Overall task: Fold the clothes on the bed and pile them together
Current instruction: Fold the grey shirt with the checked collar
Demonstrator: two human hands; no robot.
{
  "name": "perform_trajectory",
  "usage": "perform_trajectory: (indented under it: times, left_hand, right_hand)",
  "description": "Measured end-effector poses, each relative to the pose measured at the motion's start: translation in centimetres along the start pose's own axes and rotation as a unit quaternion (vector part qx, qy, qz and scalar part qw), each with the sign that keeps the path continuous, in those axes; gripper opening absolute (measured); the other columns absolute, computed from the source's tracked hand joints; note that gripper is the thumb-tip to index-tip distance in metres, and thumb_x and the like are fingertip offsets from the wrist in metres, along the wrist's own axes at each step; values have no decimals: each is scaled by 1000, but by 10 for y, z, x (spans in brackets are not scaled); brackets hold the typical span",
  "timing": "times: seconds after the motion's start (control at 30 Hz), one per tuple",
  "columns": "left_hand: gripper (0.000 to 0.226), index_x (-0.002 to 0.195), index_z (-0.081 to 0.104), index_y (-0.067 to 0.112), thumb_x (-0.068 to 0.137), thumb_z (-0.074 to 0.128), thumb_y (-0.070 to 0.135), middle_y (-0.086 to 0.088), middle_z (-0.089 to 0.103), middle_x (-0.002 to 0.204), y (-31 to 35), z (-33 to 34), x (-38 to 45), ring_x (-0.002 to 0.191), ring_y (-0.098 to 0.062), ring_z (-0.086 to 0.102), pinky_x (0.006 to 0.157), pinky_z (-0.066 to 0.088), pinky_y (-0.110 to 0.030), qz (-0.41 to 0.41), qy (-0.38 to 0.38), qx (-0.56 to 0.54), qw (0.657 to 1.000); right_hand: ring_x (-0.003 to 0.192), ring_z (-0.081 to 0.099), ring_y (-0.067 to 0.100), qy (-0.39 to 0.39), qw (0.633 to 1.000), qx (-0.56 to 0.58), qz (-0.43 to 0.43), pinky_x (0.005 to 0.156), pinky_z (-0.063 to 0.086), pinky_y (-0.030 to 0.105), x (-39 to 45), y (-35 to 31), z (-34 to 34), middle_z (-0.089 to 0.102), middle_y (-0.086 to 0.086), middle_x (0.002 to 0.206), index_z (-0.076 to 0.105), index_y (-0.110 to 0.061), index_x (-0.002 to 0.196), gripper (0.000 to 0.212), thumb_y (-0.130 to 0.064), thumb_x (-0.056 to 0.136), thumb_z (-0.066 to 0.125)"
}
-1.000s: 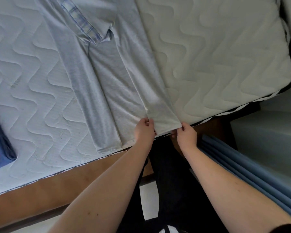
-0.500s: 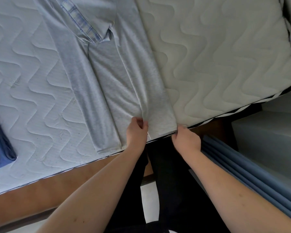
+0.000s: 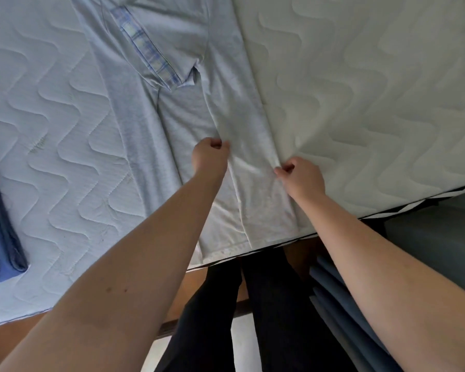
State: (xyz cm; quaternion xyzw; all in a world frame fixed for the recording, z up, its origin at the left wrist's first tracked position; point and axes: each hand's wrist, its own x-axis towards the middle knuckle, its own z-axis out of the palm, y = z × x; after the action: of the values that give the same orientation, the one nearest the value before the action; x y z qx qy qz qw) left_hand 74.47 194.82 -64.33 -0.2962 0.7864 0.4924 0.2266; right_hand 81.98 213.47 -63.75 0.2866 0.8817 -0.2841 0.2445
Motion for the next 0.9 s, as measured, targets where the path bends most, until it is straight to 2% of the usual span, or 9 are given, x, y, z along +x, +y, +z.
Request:
perform_trajectory:
  times: [0.07,0.17,0.3,0.37,0.43,0.57,0.67,0.77,0.9]
  left_hand:
    - [7,82,65,24,88,67,27,1,72,80,1,-5,6,77,-21,71,75,60,-40,1,24,18,1000]
    - [12,79,62,29,89,60,24,6,71,73,-1,-13,9,71,-15,69,63,58,-33,3,51,36,998]
    - [12,92,68,25,91,59,33,10,70,74,14,-19,27,63,-6,61,54,45,-21,24,64,26,997]
    - [16,97,70,21,92,62,34,9,71,78,27,-18,43,67,-8,63,60,51,-24,20,52,1,998]
    - [13,93,70,20,91,66,32,6,73,82,43,-15,59,72,-11,66,69,55,-27,3,29,-43,999]
    - [16,102,72,15,88,72,22,3,73,92,72,-10,85,91,-16,70,82,57,-26,-34,-10,-128,991]
    - [2,88,70,18,88,70,16,-5,72,96,87,-8,100,97,-25,69,90,57,-36,-35,-27,-142,989]
    - [20,107,68,15,87,69,17,-7,71,106,103,-8,112,102,-26,67,93,56,-41,-33,-42,-151,987]
    - [24,115,61,15,91,62,20,-9,67,114,121,-4,132,105,-28,66,95,55,-44,-21,-68,-144,987]
  right_hand:
    - [97,64,28,-10,1000,-8,19,74,43,29,4,1,-4,71,6,97,70,-17,100,25,-39,89,63]
    - [95,64,28,-17,999,-27,31,70,40,28,4,1,-6,71,4,94,69,-20,99,22,-39,91,61]
    - [97,62,25,53,997,15,-54,78,43,32,18,-28,-9,69,3,99,64,-15,106,30,-38,88,65]
    - [97,60,25,71,993,25,-91,82,44,34,34,-52,-12,66,4,101,62,-13,110,35,-39,86,66]
    - [98,59,28,79,991,5,-105,83,47,38,52,-76,-17,65,7,101,62,-13,107,32,-38,89,62]
    - [101,59,33,55,990,-82,-96,79,45,37,81,-101,-25,66,13,102,64,-11,102,22,-27,93,51]
    - [95,62,32,46,993,-79,-70,72,44,33,88,-99,-33,68,12,95,67,-13,96,20,-26,90,53]
    - [93,62,32,74,993,-56,-71,70,41,32,91,-95,-37,68,10,92,66,-13,92,16,-25,89,56]
    - [91,60,26,53,992,0,-118,75,44,34,103,-112,-35,64,7,92,62,-11,99,26,-35,90,60]
